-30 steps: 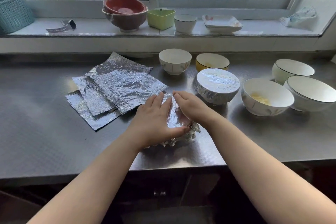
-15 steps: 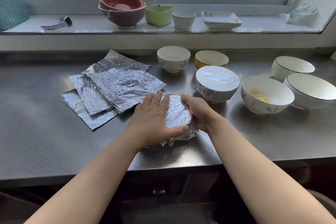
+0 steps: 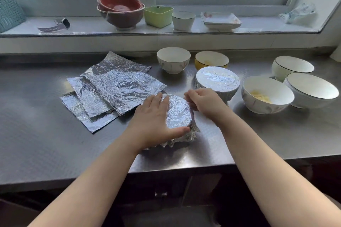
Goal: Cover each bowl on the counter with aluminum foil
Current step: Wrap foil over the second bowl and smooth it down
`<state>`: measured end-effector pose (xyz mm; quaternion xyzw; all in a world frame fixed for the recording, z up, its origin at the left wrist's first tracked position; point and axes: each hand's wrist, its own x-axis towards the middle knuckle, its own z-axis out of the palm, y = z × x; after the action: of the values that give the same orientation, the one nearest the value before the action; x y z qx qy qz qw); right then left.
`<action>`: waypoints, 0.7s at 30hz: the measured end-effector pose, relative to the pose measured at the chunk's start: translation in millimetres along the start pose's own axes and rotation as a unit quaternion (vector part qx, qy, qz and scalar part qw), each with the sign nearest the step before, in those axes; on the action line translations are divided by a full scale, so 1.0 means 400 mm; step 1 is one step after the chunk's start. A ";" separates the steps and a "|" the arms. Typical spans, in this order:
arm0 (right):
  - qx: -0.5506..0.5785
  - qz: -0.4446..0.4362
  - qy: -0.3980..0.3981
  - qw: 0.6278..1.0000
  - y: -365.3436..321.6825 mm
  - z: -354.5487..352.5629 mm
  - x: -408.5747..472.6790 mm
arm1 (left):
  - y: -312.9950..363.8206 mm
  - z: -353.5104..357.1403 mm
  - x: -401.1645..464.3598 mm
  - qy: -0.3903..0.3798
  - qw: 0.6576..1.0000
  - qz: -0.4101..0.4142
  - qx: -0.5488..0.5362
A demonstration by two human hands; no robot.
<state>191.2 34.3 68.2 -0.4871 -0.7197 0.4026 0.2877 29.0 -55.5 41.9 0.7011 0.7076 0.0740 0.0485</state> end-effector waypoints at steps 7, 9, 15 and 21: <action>-0.266 -0.066 0.034 0.961 0.005 0.056 -0.015 | 0.002 -0.001 -0.003 0.003 1.000 0.000 -0.003; -0.228 -0.046 0.026 0.972 0.008 0.051 -0.011 | 0.003 -0.003 -0.004 0.003 1.000 -0.001 -0.004; -0.040 0.025 -0.019 0.999 0.028 0.035 0.000 | 0.003 -0.001 -0.003 0.007 1.000 -0.001 -0.003; 0.097 0.101 -0.071 0.988 0.054 0.038 -0.007 | 0.005 -0.002 -0.003 0.004 1.000 -0.001 -0.004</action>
<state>190.3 31.4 41.9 -0.4973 -0.6429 0.5308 0.2401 30.7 -56.6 43.1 0.7001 0.7079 0.0796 0.0486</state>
